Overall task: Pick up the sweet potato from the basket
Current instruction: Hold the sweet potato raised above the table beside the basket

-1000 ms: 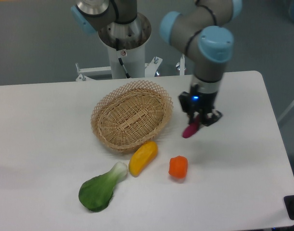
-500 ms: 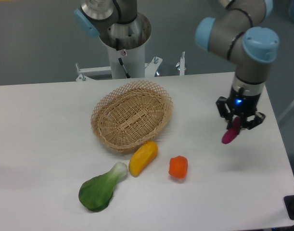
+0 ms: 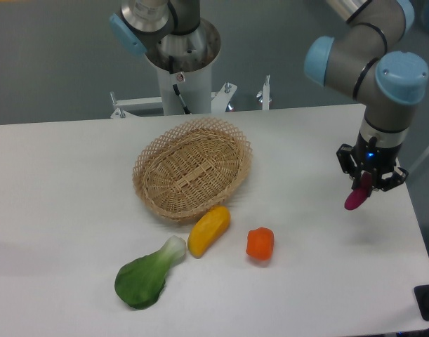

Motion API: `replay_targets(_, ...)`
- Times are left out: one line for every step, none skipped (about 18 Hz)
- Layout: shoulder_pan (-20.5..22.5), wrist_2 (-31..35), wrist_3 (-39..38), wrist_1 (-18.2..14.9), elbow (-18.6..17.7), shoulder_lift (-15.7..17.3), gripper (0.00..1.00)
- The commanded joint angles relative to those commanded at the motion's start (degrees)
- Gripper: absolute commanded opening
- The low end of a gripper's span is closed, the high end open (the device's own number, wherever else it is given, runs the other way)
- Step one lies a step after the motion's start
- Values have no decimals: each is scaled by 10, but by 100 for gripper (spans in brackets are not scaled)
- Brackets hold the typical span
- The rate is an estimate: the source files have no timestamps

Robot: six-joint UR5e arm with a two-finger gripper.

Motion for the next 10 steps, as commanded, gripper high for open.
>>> replay_targets(-1, 1, 0, -1, 1, 0, 34)
replay_targets(0, 1, 0, 0, 1, 1, 34)
replay_targets(-1, 2, 0, 1, 0, 1, 34)
replay_targets(-1, 2, 0, 2, 0, 1, 34)
replay_targets(-1, 2, 0, 3, 0, 0, 34)
replay_targets(-1, 2, 0, 4, -1, 0, 34)
replay_targets(-1, 2, 0, 4, -1, 0, 34)
replay_targets(-1, 2, 0, 5, -2, 0, 34)
replay_targets(-1, 2, 0, 6, -2, 0, 34)
replay_targets(-1, 2, 0, 7, -2, 0, 34)
